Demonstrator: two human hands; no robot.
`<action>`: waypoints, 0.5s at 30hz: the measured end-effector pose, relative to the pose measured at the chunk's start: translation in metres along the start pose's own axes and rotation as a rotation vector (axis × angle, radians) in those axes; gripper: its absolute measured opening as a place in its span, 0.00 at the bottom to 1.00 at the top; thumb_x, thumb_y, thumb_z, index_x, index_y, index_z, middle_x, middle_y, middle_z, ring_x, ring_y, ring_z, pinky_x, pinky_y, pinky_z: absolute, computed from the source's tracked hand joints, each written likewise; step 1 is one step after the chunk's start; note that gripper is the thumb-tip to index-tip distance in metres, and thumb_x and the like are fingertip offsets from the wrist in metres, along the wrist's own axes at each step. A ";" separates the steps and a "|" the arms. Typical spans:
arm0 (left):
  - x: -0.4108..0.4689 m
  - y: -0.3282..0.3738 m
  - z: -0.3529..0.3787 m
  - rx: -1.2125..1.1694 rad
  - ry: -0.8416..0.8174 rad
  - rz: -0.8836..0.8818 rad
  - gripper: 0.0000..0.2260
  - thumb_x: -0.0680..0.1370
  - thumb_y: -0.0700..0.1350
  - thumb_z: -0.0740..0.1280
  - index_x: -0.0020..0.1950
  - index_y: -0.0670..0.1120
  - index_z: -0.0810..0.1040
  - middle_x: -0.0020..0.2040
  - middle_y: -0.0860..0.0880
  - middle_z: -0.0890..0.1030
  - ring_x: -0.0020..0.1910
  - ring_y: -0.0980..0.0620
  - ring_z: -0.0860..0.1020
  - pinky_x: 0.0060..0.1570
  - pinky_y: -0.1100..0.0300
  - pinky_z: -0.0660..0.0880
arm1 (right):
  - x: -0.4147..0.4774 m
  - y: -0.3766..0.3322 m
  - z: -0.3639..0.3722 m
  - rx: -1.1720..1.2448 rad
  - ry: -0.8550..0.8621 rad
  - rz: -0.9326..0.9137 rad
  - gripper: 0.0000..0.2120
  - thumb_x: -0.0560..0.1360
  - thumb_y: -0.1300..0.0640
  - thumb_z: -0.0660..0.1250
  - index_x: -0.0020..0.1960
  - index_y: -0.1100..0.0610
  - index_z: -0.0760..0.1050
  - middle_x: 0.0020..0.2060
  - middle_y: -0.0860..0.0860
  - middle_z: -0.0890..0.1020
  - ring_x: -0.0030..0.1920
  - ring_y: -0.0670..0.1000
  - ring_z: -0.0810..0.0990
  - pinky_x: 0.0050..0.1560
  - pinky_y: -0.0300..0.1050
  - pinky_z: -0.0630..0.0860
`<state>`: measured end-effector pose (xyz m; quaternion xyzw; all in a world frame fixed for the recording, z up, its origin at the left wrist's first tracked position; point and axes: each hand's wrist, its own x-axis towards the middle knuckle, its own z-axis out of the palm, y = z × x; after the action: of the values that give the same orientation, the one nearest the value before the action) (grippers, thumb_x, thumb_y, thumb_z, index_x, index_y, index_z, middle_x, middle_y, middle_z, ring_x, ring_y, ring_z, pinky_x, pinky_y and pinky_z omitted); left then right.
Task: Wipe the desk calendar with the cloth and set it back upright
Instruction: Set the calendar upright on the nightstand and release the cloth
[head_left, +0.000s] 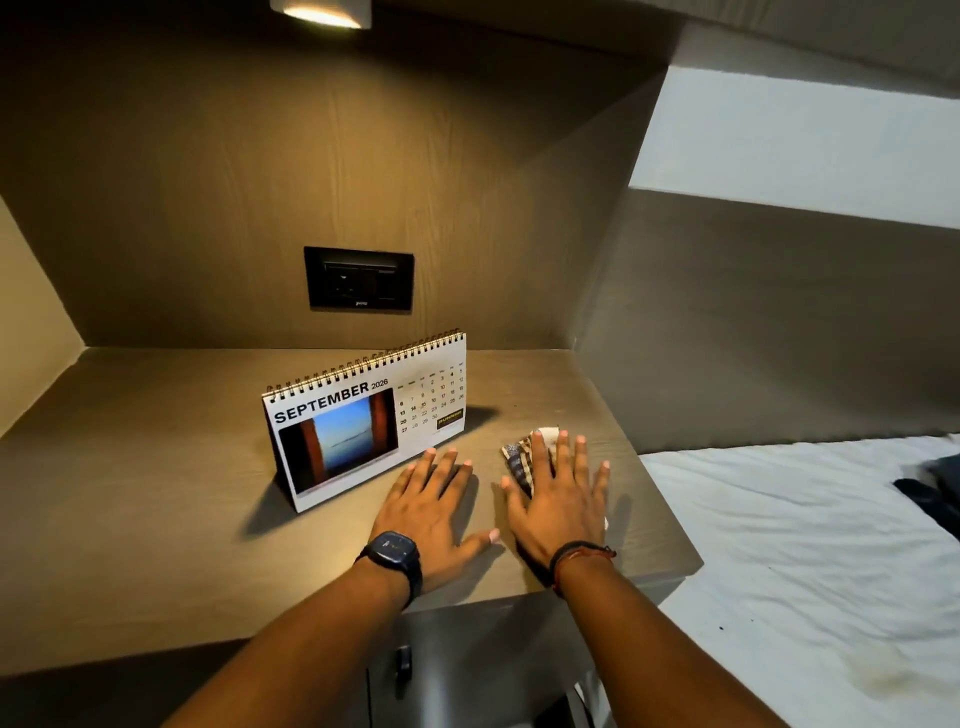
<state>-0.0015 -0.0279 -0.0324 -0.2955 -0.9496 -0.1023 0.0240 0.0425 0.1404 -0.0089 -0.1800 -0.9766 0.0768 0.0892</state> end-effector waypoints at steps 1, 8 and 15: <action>-0.002 -0.002 -0.006 -0.010 0.059 -0.024 0.41 0.68 0.74 0.41 0.75 0.53 0.42 0.78 0.48 0.42 0.75 0.48 0.39 0.72 0.49 0.39 | 0.003 -0.005 -0.004 0.035 0.053 0.006 0.34 0.74 0.36 0.47 0.75 0.47 0.44 0.78 0.55 0.49 0.77 0.56 0.42 0.72 0.58 0.34; -0.016 -0.026 -0.067 -0.166 0.596 -0.196 0.37 0.72 0.64 0.56 0.76 0.49 0.49 0.77 0.44 0.48 0.76 0.46 0.44 0.72 0.45 0.46 | 0.047 -0.071 -0.033 0.675 0.161 0.061 0.30 0.76 0.43 0.57 0.74 0.50 0.55 0.76 0.55 0.57 0.75 0.55 0.56 0.71 0.54 0.59; -0.028 -0.047 -0.080 -0.402 0.757 -0.599 0.41 0.71 0.61 0.60 0.76 0.50 0.41 0.77 0.42 0.49 0.75 0.43 0.50 0.71 0.42 0.53 | 0.072 -0.117 -0.045 1.114 -0.154 0.156 0.32 0.76 0.46 0.61 0.75 0.48 0.50 0.73 0.55 0.65 0.70 0.57 0.67 0.69 0.52 0.64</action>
<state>-0.0062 -0.0982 0.0342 0.0481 -0.8789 -0.3847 0.2780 -0.0538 0.0638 0.0669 -0.1711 -0.7760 0.5999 0.0931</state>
